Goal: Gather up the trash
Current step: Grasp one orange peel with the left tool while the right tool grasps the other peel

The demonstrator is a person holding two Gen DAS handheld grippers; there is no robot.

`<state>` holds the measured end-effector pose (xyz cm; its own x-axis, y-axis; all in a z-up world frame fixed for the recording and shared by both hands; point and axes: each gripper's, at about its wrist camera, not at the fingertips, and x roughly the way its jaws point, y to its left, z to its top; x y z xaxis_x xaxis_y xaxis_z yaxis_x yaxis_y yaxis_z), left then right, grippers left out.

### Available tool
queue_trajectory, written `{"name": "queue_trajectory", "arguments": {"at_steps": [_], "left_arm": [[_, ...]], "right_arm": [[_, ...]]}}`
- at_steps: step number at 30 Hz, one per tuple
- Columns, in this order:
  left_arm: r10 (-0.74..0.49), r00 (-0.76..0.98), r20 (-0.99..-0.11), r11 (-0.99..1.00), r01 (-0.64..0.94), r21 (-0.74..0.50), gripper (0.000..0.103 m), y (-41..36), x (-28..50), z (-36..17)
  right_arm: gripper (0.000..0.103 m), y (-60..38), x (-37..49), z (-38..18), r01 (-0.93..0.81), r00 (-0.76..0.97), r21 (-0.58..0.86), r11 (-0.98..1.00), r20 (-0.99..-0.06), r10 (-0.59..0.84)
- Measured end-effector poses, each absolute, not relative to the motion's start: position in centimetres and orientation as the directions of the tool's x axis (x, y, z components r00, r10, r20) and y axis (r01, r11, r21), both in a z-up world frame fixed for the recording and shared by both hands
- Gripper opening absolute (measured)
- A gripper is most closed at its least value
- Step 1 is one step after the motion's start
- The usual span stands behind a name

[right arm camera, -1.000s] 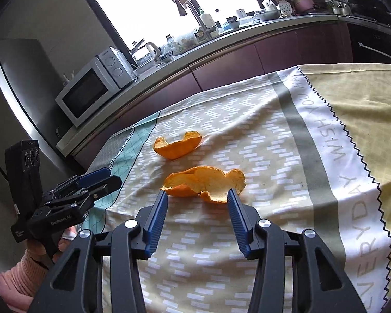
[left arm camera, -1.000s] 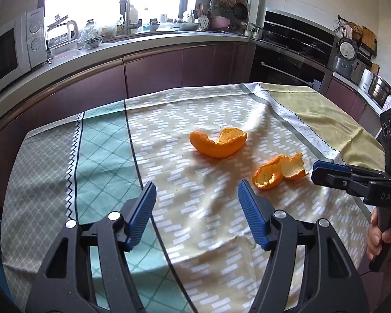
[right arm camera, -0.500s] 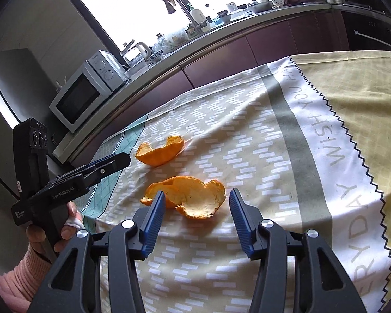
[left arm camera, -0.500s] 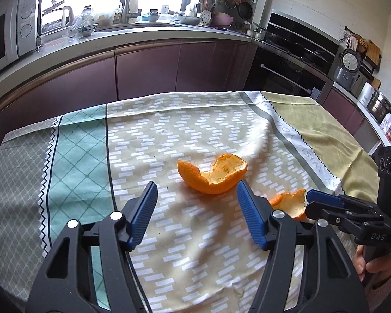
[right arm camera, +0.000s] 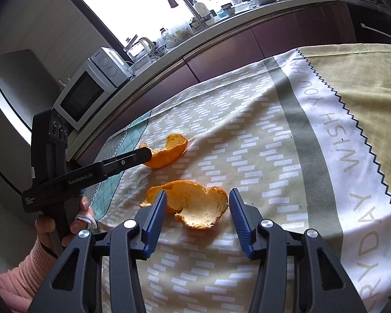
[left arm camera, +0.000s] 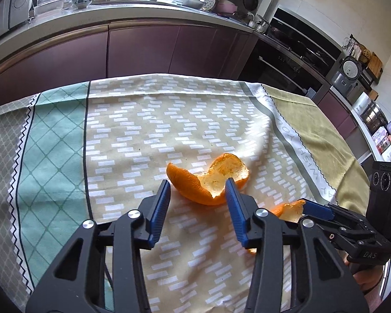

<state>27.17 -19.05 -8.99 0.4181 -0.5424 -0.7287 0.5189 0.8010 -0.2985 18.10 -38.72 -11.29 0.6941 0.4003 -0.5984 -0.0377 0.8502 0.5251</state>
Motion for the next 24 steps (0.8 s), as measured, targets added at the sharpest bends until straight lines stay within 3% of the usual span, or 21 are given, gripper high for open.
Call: {"name": "queue_trajectory", "arguments": {"at_steps": [4, 6, 8, 13, 24], "left_arm": [[-0.552, 0.406, -0.728, 0.794, 0.521, -0.312, 0.035, -18.8, 26.9, -9.4], [-0.564, 0.392, -0.726, 0.789, 0.516, -0.334, 0.031, -18.4, 27.0, -9.6], [-0.569, 0.377, -0.731, 0.787, 0.506, -0.353, 0.018, -18.0, 27.1, -9.9], [-0.567, 0.366, -0.738, 0.794, 0.483, -0.37, 0.01, -17.4, 27.0, -10.8], [-0.557, 0.439, -0.705, 0.809, 0.478, -0.342, 0.007, -15.3, 24.7, -8.6]], "right_arm": [[0.039, -38.8, 18.2, -11.5, -0.045, 0.685, 0.538, 0.842, -0.597, 0.417], [0.03, -38.9, 18.2, -11.6, -0.047, 0.68, 0.545, 0.837, -0.596, 0.427], [0.022, -38.9, 18.2, -11.7, -0.051, 0.676, 0.549, 0.834, -0.596, 0.434], [0.007, -38.6, 18.1, -11.8, -0.06, 0.67, 0.544, 0.837, -0.6, 0.437], [0.003, -38.4, 16.5, -11.1, -0.084, 0.682, 0.559, 0.825, -0.571, 0.457]]}}
